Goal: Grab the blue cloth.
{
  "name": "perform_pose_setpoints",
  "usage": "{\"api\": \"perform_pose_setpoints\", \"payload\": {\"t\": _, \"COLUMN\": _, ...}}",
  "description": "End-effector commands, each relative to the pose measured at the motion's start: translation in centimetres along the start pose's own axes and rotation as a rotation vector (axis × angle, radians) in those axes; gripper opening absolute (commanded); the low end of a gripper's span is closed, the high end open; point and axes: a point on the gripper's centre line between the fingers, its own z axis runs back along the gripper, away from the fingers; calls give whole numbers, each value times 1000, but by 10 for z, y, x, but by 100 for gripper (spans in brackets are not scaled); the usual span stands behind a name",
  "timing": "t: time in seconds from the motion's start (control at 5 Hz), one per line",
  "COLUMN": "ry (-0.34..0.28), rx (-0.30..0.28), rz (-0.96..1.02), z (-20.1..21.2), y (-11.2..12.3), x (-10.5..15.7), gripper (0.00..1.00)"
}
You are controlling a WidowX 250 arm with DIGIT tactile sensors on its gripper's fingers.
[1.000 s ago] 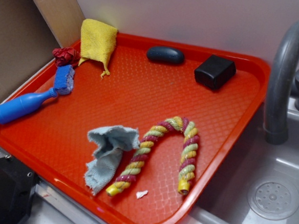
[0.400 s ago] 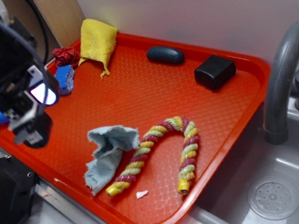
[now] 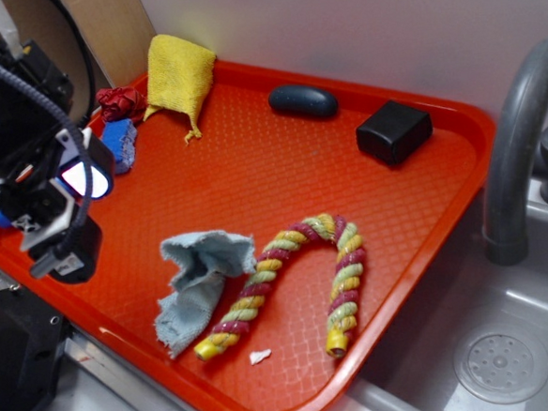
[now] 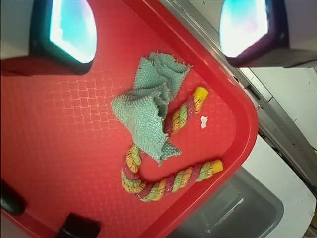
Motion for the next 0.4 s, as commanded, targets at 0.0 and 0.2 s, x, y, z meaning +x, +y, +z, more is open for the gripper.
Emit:
{"api": "perform_pose_setpoints", "payload": {"t": 0.0, "ry": 45, "rx": 81, "rz": -68, "z": -33, "y": -2, "x": 18, "gripper": 100}}
{"api": "perform_pose_setpoints", "payload": {"t": 0.2, "ry": 75, "rx": 73, "rz": -121, "z": -57, "y": -3, "x": 27, "gripper": 100}}
